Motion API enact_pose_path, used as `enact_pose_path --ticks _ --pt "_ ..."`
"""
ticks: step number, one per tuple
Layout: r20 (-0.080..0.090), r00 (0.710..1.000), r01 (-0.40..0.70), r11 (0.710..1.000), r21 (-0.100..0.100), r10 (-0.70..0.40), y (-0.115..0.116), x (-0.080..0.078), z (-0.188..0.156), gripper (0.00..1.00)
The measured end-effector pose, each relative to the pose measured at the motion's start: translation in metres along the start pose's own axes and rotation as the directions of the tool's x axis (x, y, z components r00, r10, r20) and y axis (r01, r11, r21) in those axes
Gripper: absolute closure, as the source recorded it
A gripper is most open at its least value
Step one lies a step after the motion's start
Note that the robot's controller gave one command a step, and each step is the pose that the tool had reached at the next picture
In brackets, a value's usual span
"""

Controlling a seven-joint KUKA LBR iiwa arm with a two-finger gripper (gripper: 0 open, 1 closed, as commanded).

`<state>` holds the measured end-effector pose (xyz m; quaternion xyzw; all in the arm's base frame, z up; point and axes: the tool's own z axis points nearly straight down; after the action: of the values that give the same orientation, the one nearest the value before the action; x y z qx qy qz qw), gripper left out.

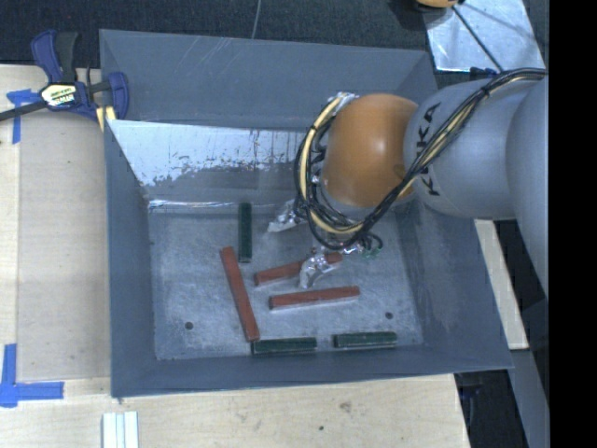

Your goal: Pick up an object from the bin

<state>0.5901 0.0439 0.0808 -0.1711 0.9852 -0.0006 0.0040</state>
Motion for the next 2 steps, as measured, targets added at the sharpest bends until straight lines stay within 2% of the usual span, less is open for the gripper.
enact_pose_path --ticks 1,2 --pt "0.006 1.0 0.002 1.0 0.0 -0.002 -0.0002 -0.0008 -0.0052 1.0" --pt "0.006 1.0 0.003 1.0 0.0 -0.003 -0.0003 -0.0008 -0.0052 1.0"
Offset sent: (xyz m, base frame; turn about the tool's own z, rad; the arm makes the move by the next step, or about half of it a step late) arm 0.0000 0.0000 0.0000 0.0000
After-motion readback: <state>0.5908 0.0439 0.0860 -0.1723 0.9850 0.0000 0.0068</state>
